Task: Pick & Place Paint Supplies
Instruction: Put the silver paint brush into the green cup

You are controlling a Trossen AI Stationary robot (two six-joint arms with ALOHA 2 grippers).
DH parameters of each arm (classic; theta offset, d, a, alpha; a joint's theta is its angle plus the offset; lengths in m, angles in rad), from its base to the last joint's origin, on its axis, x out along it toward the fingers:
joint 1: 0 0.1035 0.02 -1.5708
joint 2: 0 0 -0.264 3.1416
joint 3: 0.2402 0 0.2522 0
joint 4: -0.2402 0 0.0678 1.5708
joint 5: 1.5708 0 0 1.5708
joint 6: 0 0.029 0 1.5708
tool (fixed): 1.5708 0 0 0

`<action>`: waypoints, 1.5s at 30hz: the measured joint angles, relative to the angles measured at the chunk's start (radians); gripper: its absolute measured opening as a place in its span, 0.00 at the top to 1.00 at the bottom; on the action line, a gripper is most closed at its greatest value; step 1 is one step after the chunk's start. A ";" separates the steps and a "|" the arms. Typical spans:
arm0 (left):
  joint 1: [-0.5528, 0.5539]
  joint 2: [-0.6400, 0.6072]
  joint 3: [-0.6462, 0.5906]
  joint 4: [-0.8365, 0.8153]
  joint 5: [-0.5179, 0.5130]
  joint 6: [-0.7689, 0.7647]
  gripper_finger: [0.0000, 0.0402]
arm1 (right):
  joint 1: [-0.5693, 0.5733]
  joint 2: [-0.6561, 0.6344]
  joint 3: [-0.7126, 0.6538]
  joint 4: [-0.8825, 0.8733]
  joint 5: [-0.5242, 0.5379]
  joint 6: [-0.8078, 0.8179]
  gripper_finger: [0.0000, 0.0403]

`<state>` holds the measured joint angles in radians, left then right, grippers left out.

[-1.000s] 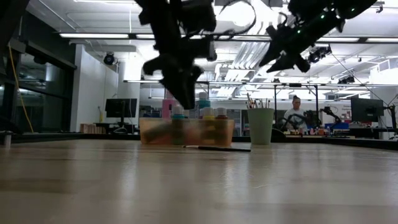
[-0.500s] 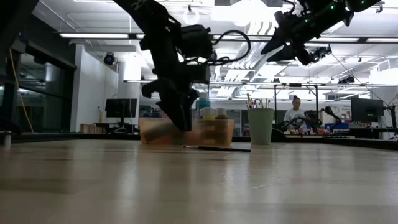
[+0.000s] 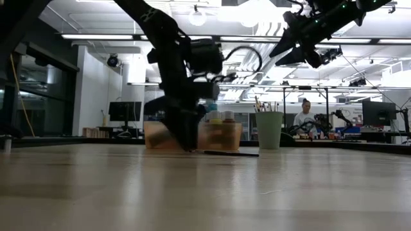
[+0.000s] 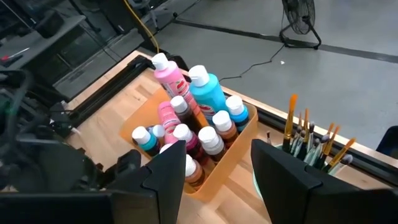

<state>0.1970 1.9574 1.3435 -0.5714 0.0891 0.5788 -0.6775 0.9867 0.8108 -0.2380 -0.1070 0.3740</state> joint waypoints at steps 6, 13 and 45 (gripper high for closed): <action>0.000 0.022 -0.002 -0.014 0.014 0.000 0.68 | 0.010 0.000 0.000 0.000 0.003 0.000 0.56; 0.000 0.023 -0.002 -0.014 0.018 0.006 0.68 | 0.010 0.000 0.000 0.000 0.003 0.000 0.56; -0.007 0.028 0.050 -0.129 -0.076 -0.067 1.00 | 0.010 0.000 0.000 0.000 -0.123 0.023 0.56</action>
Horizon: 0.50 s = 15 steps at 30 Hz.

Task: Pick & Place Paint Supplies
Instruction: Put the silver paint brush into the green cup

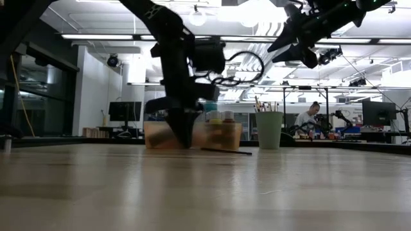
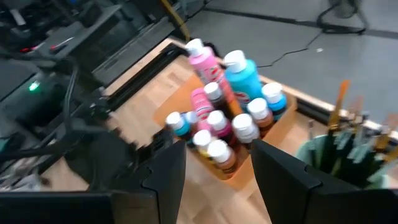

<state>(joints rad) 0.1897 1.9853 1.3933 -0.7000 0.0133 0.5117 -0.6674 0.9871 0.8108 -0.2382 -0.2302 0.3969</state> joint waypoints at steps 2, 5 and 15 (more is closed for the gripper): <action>-0.007 0.000 0.028 -0.007 -0.060 0.034 1.00 | 0.000 0.000 0.000 0.000 -0.034 0.000 0.56; -0.028 0.000 0.087 -0.048 -0.125 0.086 1.00 | 0.000 0.000 0.000 -0.007 -0.070 0.026 0.56; -0.108 -0.001 0.353 -0.136 -0.314 0.297 1.00 | -0.043 0.001 0.000 -0.139 -0.245 0.108 0.56</action>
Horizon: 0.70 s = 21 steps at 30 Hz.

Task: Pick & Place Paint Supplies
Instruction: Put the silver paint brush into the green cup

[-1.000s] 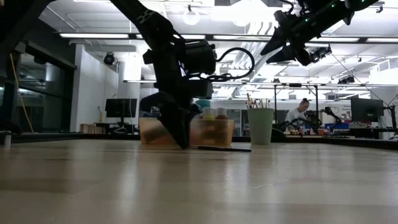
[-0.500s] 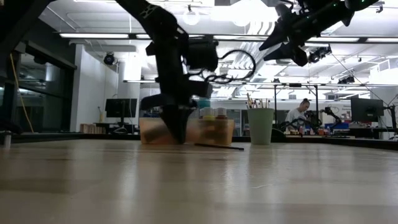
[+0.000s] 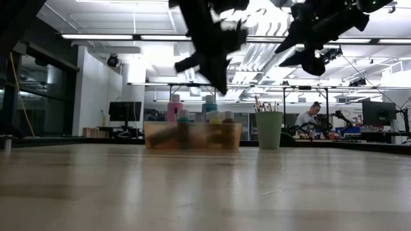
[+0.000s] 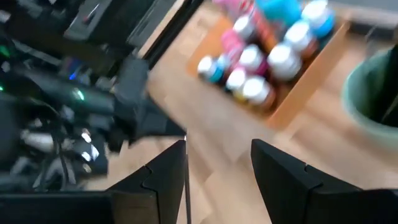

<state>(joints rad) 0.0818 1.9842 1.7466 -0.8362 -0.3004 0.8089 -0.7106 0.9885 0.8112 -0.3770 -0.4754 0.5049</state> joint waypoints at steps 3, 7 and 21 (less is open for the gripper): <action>-0.007 0.000 0.087 -0.007 -0.039 0.046 1.00 | -0.029 0.018 0.000 -0.048 -0.134 0.000 0.56; -0.005 -0.001 0.203 -0.004 -0.072 0.110 1.00 | -0.042 0.060 0.000 -0.061 -0.271 -0.011 0.56; -0.005 -0.001 0.311 -0.015 -0.139 0.290 1.00 | -0.041 0.199 0.000 0.178 -0.587 0.046 0.55</action>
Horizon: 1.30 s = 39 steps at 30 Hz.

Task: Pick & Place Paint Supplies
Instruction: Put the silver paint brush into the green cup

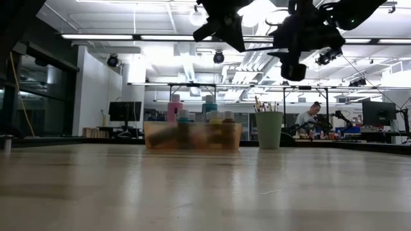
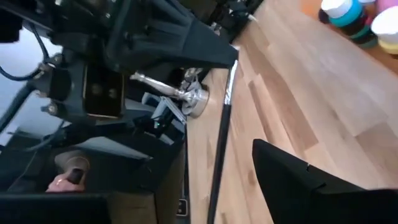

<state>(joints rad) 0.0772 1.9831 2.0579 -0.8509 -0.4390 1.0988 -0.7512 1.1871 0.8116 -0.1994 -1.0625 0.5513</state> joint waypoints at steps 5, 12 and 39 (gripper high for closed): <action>0.000 0.000 0.000 0.000 -0.001 -0.002 1.00 | 0.034 0.046 0.000 0.072 -0.011 0.031 0.46; 0.000 0.000 0.000 0.001 -0.001 -0.003 1.00 | 0.088 0.138 0.000 0.168 0.012 0.033 0.34; 0.001 -0.001 0.000 0.001 0.003 -0.005 1.00 | 0.075 0.226 0.000 0.405 0.001 0.091 0.96</action>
<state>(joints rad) 0.0783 1.9820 2.0579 -0.8497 -0.4360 1.0943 -0.6762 1.4128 0.8115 0.2058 -1.0616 0.6421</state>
